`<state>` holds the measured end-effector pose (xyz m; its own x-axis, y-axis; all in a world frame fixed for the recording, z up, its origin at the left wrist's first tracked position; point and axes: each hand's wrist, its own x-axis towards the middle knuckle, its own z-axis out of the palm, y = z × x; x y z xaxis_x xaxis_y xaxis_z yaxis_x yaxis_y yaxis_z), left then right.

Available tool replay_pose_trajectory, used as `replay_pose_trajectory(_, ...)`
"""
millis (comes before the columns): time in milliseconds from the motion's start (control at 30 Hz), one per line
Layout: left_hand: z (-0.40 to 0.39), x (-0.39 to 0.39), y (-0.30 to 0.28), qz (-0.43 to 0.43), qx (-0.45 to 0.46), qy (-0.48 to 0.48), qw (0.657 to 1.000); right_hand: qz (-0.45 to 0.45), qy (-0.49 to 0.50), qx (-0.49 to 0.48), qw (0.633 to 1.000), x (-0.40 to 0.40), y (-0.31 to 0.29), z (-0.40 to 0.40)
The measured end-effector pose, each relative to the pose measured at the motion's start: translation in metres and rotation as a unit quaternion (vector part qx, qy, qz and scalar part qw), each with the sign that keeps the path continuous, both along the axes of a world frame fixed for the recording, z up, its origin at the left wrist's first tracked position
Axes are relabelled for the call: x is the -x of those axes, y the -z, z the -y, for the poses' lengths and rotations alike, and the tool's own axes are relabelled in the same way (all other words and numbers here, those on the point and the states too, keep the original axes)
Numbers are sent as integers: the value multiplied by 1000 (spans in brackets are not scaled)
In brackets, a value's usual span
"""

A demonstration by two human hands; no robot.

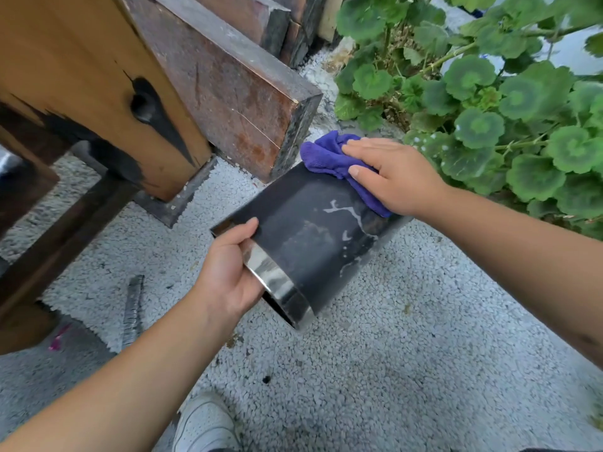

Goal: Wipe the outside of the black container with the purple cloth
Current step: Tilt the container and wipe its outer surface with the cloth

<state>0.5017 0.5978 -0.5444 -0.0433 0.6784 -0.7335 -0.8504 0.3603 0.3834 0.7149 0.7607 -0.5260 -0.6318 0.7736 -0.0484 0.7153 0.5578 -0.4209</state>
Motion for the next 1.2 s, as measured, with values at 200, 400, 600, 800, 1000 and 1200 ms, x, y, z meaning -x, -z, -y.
replay_pose_trajectory(200, 9, 15, 13, -276, 37, -74, 958, 39, 15, -63, 997, 22, 6, 29)
replay_pose_trajectory(400, 37, 31, 23, -774, -322, 310, 448, 44, 25, -69, 996, 25, 7, 27)
replay_pose_trajectory(600, 36, 28, 29, -815, -386, 348, 256, 49, 9, -85, 995, 31, 9, 26)
replay_pose_trajectory(800, 28, 42, 24, -807, -369, 315, 337, 61, 5, -99, 993, 54, 7, 37)
replay_pose_trajectory(1000, 19, 49, 27, -779, -372, 258, 434, 1, -103, -92, 990, 88, 3, 118)
replay_pose_trajectory(1200, 9, 53, 29, -776, -377, 231, 450, -14, -144, -152, 978, 75, 6, 97)
